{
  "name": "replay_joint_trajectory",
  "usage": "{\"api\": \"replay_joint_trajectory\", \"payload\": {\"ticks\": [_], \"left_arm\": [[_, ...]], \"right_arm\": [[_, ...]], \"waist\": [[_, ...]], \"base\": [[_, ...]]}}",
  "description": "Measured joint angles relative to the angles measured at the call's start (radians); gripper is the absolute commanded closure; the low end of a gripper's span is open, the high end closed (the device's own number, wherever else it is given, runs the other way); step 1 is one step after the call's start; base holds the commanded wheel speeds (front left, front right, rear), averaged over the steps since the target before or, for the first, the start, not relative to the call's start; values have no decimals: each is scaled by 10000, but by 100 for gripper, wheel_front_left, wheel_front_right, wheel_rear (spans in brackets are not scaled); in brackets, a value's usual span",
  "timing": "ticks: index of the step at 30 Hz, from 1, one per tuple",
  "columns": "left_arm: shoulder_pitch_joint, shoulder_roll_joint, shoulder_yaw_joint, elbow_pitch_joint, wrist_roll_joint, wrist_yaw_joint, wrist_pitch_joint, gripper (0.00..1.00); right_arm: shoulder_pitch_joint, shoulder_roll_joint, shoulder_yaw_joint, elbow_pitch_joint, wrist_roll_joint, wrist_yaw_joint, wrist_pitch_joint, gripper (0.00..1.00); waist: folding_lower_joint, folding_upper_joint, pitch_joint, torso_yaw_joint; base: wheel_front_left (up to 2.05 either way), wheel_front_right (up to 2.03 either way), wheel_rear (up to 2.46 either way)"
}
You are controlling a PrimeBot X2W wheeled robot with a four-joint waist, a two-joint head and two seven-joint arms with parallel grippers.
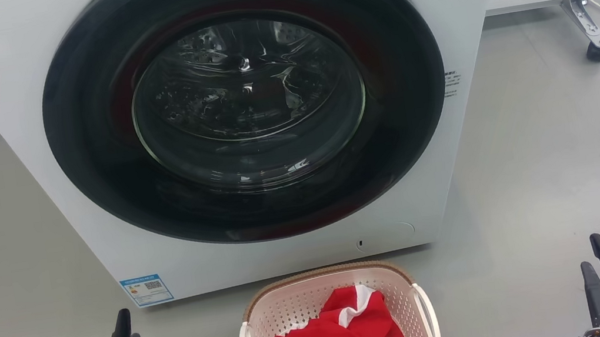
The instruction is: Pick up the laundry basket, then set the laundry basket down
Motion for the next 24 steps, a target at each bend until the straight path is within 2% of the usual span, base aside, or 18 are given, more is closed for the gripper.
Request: {"api": "replay_joint_trajectory", "payload": {"ticks": [7, 14, 24], "left_arm": [[-54, 12, -228, -44, 138, 0, -224, 0], [-195, 125, -558, -115, 757, 0, -545, 0], [-361, 462, -1193, -288, 2412, 84, -968, 0]], "right_arm": [[-25, -29, 107, -88, -353, 0, -224, 0], [-39, -176, 355, -142, -1039, 0, -564, 0], [-226, -522, 802, -205, -2650, -88, -995, 0]], "waist": [[0, 0, 22, -3], [0, 0, 46, 0], [0, 0, 82, -2]], "base": [[0, 0, 0], [0, 0, 0], [0, 0, 0]]}}
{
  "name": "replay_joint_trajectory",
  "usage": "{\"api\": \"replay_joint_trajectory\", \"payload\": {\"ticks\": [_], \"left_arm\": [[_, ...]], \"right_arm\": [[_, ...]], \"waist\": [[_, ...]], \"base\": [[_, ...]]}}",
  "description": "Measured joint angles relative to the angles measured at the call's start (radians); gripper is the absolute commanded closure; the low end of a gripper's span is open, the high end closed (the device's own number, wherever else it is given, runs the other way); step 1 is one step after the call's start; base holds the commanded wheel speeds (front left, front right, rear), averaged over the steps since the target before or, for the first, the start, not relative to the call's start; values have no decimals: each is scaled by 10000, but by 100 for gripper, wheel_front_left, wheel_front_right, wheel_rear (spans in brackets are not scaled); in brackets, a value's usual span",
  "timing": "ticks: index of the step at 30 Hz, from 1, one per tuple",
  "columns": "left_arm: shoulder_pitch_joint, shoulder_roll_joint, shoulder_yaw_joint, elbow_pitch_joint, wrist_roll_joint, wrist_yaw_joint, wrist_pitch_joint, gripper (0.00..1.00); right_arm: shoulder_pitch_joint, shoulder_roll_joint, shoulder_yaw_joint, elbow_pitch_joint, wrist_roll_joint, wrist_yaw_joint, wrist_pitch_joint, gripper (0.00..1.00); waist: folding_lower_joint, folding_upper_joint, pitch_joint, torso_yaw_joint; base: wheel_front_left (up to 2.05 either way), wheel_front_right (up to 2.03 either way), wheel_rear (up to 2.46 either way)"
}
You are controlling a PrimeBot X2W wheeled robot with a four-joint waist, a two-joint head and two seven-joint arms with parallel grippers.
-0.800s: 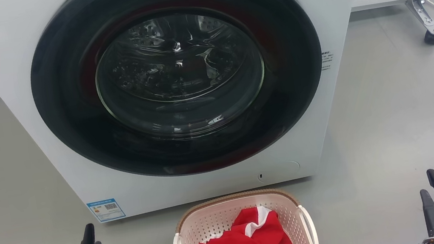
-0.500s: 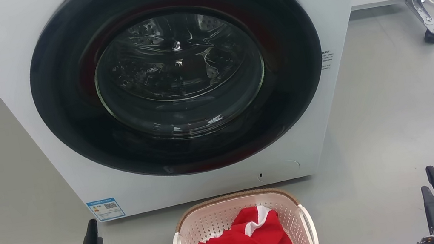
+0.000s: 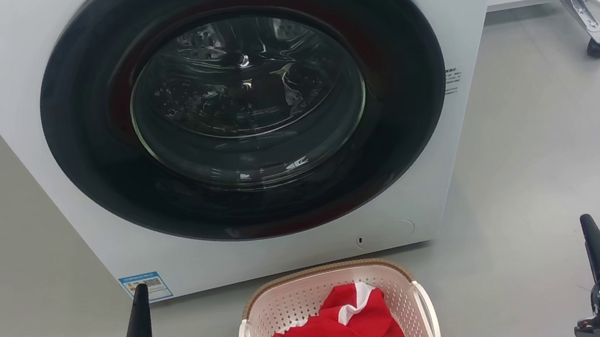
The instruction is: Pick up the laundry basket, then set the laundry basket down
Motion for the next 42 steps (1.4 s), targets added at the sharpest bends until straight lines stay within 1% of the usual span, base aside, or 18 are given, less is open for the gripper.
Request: {"api": "replay_joint_trajectory", "payload": {"ticks": [13, 17, 25, 29, 32, 33, 35, 42], "left_arm": [[-290, 500, -897, -276, 2464, 570, -453, 0], [-312, 575, -1158, -372, 3195, 761, -627, 0], [-322, 803, -1569, -474, 4456, 1060, -897, 0], [-326, 857, -1760, -506, 5068, 1175, -1051, 0], [-330, 892, -1879, -537, 5459, 1271, -1162, 0], [-330, 892, -1879, -537, 5459, 1271, -1162, 0], [-331, 917, -1939, -562, 5722, 1323, -1243, 0], [-331, 947, -2161, -629, 6523, 1505, -1486, 0]], "right_arm": [[-41, -481, 744, -136, -2305, -384, -506, 0], [-54, -604, 957, -199, -3010, -529, -673, 0], [-175, -932, 1482, -341, -4548, -748, -951, 0], [-230, -1005, 1664, -389, -5168, -867, -1106, 0], [-230, -1080, 1804, -407, -5586, -882, -1200, 0], [-230, -1080, 1804, -407, -5586, -882, -1200, 0], [-231, -1122, 1896, -420, -5891, -959, -1289, 0], [-232, -1248, 2197, -422, -6868, -1053, -1522, 0]], "waist": [[0, 0, 7, 2], [0, 0, -11, 3], [0, 0, -32, 7], [0, 0, -30, 9], [0, 0, -26, 8], [0, 0, -26, 8], [0, 1, -24, 7], [0, 0, -12, 4]], "base": [[0, 0, 0], [0, 0, 0], [0, 0, 0], [0, 0, 0], [0, 0, 0], [0, 0, 0], [0, 0, 0], [0, 0, 0]]}}
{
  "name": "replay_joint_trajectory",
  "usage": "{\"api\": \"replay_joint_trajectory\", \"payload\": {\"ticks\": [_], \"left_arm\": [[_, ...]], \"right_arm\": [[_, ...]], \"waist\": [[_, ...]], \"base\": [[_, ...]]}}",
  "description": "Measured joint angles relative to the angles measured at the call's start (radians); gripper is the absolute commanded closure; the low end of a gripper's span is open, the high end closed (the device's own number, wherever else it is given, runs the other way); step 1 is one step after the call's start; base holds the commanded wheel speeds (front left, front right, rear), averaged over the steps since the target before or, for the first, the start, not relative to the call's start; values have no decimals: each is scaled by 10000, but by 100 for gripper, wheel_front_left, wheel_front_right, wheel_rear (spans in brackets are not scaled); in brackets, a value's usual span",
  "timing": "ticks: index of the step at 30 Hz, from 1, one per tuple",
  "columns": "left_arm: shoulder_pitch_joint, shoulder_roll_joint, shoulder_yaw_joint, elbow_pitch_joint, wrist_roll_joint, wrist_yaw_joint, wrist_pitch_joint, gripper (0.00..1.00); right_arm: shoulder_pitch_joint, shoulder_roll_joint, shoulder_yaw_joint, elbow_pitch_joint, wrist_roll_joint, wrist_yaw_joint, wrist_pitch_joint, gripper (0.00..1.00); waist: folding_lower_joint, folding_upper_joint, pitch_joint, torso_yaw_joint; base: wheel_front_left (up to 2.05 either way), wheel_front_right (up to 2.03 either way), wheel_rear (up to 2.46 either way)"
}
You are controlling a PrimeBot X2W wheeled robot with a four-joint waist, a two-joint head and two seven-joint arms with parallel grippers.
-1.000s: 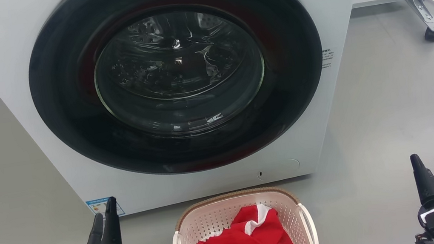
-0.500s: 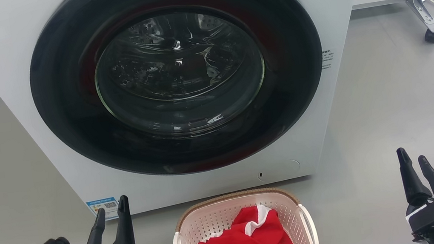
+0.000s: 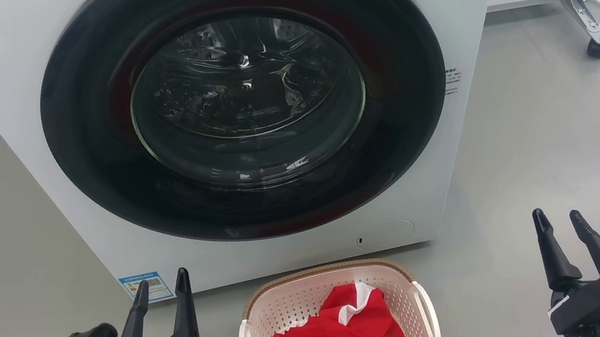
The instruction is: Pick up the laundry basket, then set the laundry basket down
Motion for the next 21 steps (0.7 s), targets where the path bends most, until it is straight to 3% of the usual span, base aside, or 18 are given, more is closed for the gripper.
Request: {"api": "replay_joint_trajectory", "payload": {"ticks": [21], "left_arm": [[-2, 25, -431, 282, 2577, 663, -821, 0]], "right_arm": [[-37, -330, 759, 222, -2882, -293, -826, 0]], "waist": [[0, 0, 9, 21]], "base": [[0, 0, 0]]}}
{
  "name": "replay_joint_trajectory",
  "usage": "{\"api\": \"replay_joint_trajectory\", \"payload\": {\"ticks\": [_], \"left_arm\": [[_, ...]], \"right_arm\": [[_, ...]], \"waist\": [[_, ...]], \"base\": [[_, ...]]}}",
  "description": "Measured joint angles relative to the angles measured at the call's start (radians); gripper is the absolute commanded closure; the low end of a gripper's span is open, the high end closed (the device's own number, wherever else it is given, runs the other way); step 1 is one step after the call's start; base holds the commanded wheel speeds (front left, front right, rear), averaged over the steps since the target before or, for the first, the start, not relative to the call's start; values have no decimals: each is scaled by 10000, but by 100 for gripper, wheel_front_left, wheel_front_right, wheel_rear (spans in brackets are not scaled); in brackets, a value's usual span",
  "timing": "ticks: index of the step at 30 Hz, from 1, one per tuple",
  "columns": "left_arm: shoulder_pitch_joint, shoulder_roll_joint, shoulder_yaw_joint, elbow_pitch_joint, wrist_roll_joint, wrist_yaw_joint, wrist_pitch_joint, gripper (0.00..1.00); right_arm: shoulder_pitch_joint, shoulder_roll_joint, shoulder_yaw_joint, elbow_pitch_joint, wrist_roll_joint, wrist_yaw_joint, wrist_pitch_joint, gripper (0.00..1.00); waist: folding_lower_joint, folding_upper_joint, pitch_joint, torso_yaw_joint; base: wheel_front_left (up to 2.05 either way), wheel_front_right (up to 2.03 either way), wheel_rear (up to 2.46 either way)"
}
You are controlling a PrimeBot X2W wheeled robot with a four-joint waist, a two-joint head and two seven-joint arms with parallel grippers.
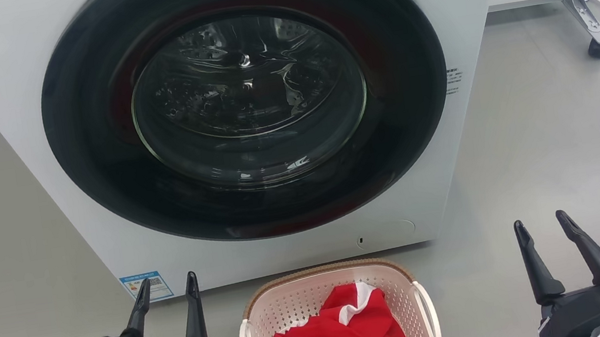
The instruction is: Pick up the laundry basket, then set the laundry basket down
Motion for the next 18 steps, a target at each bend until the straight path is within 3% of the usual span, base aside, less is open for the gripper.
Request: {"api": "replay_joint_trajectory", "payload": {"ticks": [7, 18], "left_arm": [[0, -31, -42, 163, 602, 119, -174, 0], [1, -161, 8, 359, 646, 121, -174, 0]], "right_arm": [[-5, -84, 113, 88, -746, -92, -176, 0], [-4, -77, -71, 169, -761, -92, -176, 0]], "waist": [[0, 0, -20, -2], [0, 0, -49, 4]], "base": [[0, 0, 0], [0, 0, 0]]}}
